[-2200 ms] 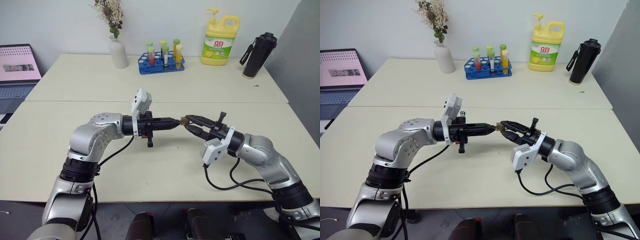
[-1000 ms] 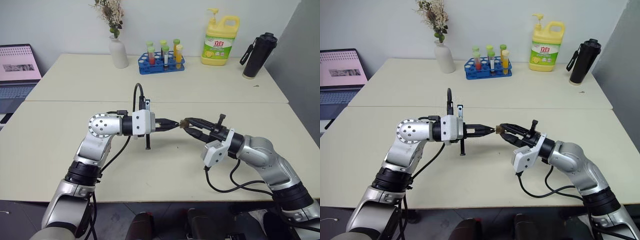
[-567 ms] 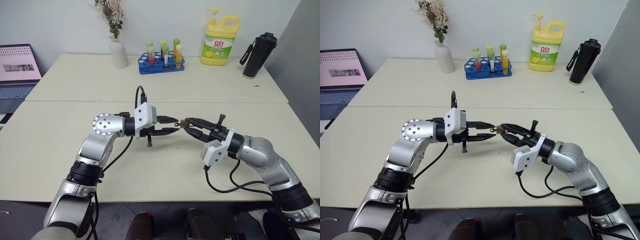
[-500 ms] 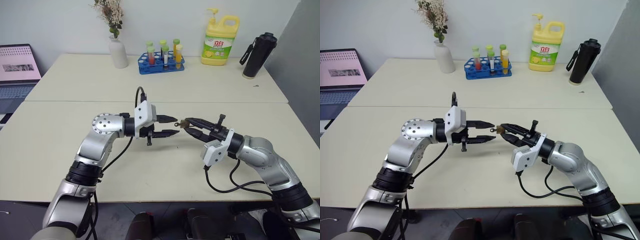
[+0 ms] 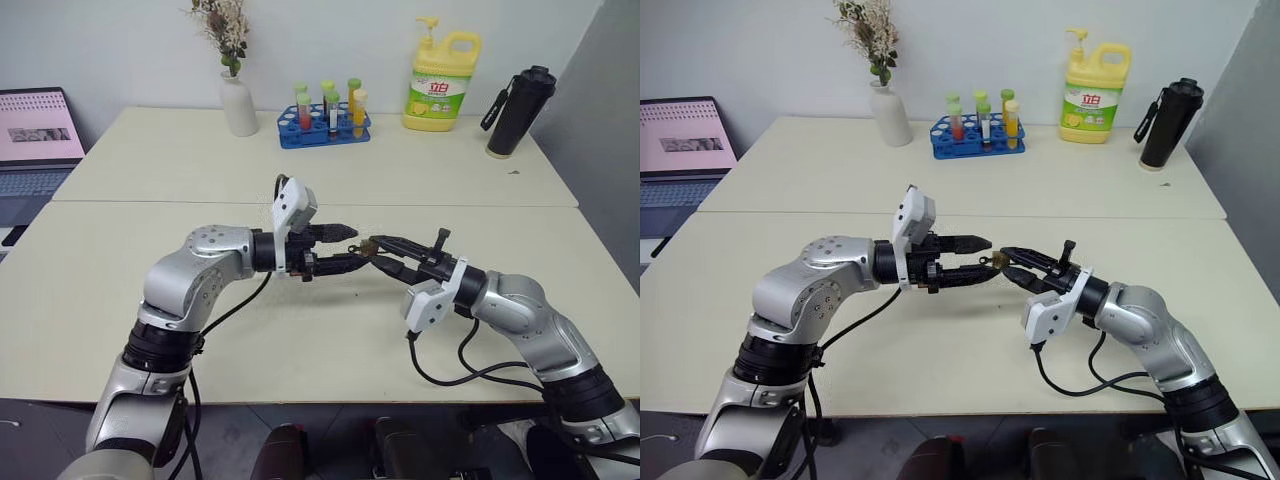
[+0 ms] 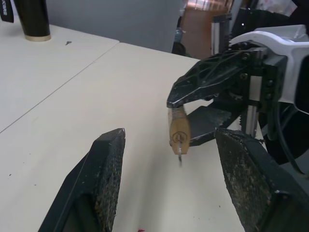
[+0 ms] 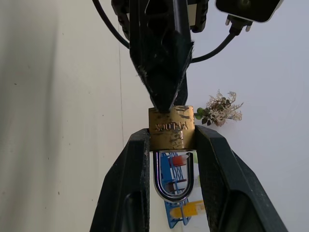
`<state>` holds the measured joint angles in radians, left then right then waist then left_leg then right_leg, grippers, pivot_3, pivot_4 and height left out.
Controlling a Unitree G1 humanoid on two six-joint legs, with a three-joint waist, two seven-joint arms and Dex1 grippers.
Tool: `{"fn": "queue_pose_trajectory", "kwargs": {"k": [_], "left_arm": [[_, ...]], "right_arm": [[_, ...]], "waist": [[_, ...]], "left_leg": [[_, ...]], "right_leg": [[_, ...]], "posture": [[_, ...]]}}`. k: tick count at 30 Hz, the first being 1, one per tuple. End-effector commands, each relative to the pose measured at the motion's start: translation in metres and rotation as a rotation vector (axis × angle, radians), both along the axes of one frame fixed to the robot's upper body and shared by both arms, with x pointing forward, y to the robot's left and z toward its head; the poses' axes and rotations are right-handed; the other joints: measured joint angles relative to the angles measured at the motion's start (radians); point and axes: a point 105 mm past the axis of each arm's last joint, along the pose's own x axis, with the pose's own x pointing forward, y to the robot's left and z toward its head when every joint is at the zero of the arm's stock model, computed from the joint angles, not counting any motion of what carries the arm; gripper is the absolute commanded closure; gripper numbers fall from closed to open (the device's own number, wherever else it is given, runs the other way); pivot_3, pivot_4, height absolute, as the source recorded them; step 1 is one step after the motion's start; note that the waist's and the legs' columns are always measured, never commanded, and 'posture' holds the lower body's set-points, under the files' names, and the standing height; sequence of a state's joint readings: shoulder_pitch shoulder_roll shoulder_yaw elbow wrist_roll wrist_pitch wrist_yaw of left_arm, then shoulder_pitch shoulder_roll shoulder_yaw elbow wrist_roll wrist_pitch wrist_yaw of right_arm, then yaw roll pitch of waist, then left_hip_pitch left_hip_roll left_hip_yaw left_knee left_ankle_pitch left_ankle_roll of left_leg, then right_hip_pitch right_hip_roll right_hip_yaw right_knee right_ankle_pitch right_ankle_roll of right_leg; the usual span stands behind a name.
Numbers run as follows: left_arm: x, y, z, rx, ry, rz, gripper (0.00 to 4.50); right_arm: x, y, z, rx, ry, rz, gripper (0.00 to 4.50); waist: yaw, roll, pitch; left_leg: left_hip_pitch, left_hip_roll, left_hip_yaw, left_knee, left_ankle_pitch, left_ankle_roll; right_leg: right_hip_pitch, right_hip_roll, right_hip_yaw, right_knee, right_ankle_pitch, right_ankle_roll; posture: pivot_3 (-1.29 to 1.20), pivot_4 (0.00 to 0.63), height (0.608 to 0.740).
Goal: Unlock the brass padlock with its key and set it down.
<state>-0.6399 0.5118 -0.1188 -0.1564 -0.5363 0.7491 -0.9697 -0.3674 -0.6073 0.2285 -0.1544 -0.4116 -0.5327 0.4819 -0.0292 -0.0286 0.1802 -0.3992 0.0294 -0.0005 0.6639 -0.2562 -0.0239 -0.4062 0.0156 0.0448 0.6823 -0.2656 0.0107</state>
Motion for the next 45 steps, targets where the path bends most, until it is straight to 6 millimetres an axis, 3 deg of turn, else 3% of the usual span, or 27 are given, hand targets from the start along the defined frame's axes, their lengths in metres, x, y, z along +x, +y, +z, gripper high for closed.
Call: {"fn": "queue_pose_trajectory", "kwargs": {"k": [1,10,14,20,21,35,41,45], "left_arm": [[-0.004,-0.007,0.012,-0.011,-0.043,-0.016,1.42],[-0.003,-0.016,0.015,-0.037,-0.034,-0.03,1.42],[-0.002,-0.017,0.015,-0.042,-0.031,-0.028,2.25],[-0.007,-0.016,0.009,-0.012,-0.023,-0.052,4.19],[-0.006,-0.016,0.009,-0.009,-0.021,-0.051,4.35],[-0.009,-0.016,0.005,0.003,-0.01,-0.069,4.35],[-0.005,-0.012,0.008,0.003,-0.044,-0.085,4.35],[-0.002,-0.009,0.008,0.008,-0.061,-0.098,4.35]], "right_arm": [[-0.005,0.004,0.013,0.021,-0.044,0.025,3.56],[-0.005,0.005,0.013,0.016,-0.046,0.029,3.56],[-0.005,0.005,0.013,0.014,-0.047,0.03,3.56],[-0.006,0.005,0.013,0.014,-0.047,0.031,3.56],[-0.006,0.005,0.014,0.015,-0.048,0.031,3.56],[-0.005,0.003,0.016,0.04,-0.035,0.017,3.56],[0.002,-0.017,0.014,0.046,0.058,-0.049,1.46],[-0.001,-0.034,0.012,0.085,0.193,-0.085,1.46]], "waist": [[0.0,0.0,0.0],[0.0,0.0,0.0],[0.0,0.0,0.0],[0.0,0.0,0.0],[0.0,0.0,0.0],[0.0,0.0,0.0],[0.0,0.0,0.0],[0.001,0.0,0.0]], "left_leg": [[0.0,0.0,0.0,0.0,0.0,0.0],[0.0,0.0,0.0,0.0,0.0,0.0],[0.0,0.0,0.0,0.0,0.0,0.0],[0.0,0.0,0.0,0.0,0.0,0.0],[0.0,0.0,0.0,0.0,0.0,0.0],[0.0,0.0,0.0,0.0,0.0,0.0],[0.0,0.0,0.0,0.0,0.0,0.0],[0.0,0.0,0.0,0.0,0.0,0.0]], "right_leg": [[0.0,0.0,0.0,0.0,0.0,0.0],[0.0,0.0,0.0,0.0,0.0,0.0],[0.0,0.0,0.0,0.0,0.0,0.0],[0.0,0.0,0.0,0.0,0.0,0.0],[0.0,0.0,0.0,0.0,0.0,0.0],[0.0,0.0,0.0,0.0,0.0,0.0],[0.0,0.0,0.0,0.0,0.0,-0.001],[0.0,0.0,0.0,0.0,0.0,-0.001]], "posture": [[0.0,0.15,0.74],[0.0,0.15,0.74],[0.0,0.15,0.74],[0.0,0.15,0.74],[0.0,0.15,0.74],[0.0,0.15,0.74],[0.0,0.15,0.74],[0.0,0.15,0.74]]}}
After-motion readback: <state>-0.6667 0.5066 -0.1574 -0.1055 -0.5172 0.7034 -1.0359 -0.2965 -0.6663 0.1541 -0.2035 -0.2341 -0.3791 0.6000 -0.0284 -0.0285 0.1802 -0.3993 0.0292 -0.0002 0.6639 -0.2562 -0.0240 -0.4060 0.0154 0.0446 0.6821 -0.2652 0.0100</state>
